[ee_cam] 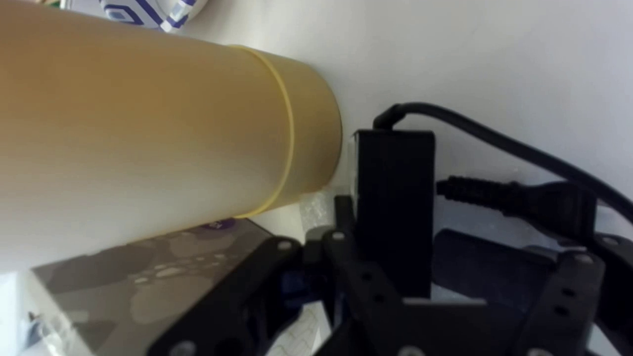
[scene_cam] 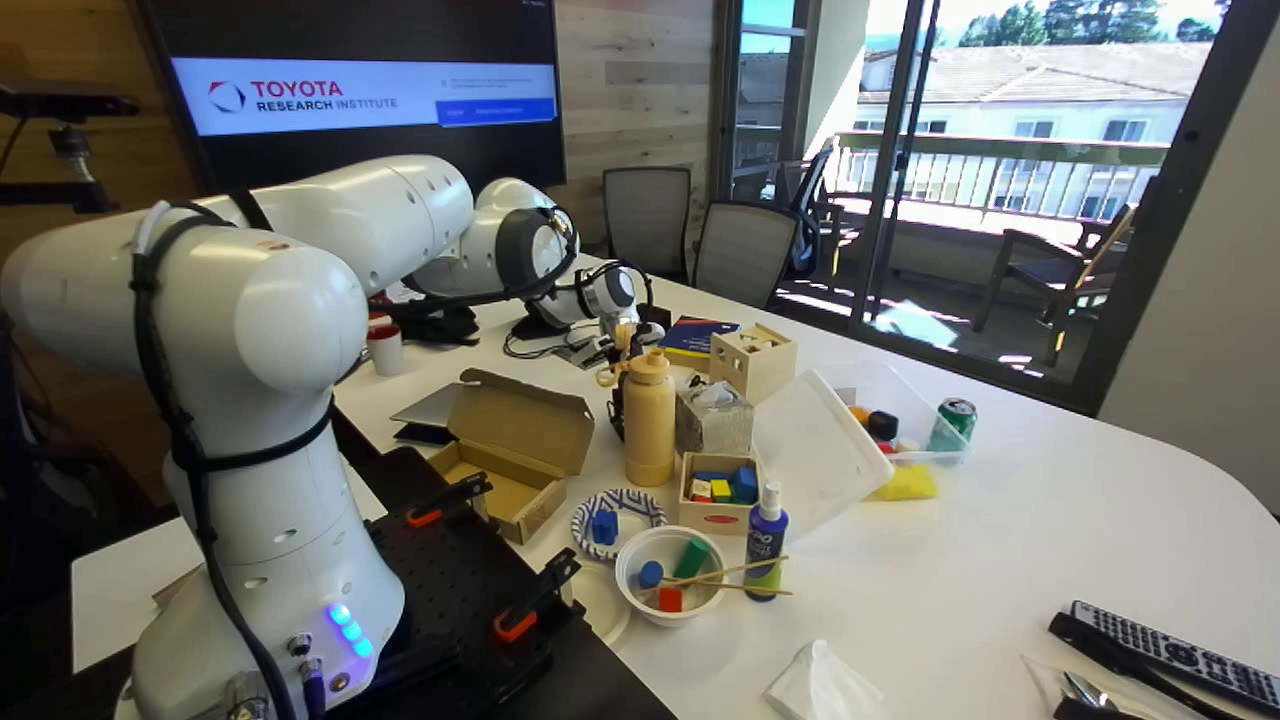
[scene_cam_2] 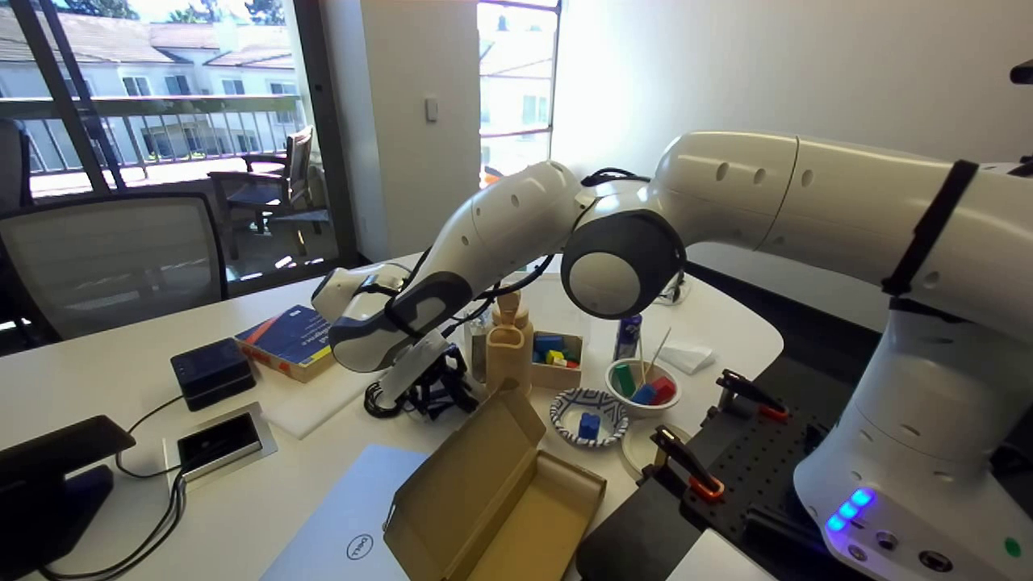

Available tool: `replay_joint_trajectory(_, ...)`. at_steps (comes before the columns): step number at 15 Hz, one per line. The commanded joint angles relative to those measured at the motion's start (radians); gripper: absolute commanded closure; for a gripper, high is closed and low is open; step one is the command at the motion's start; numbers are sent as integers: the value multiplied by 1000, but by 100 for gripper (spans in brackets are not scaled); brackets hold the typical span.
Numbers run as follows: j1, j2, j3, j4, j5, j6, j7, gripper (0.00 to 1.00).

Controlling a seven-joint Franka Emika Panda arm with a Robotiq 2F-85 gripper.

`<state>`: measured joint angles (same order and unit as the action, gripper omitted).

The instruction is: Pick up the charger and put it in the box

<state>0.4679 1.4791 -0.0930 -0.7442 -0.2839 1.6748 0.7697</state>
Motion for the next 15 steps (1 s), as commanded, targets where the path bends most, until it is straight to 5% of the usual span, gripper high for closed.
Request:
replay_joint_trajectory(1, -1, 0, -7, -19, -3, 13, -8, 87)
replay_joint_trajectory(7, 8, -1, -10, 80, -3, -21, -31, 87)
replay_joint_trajectory(15, 42, -178, 52, 4, 3, -21, -91, 87)
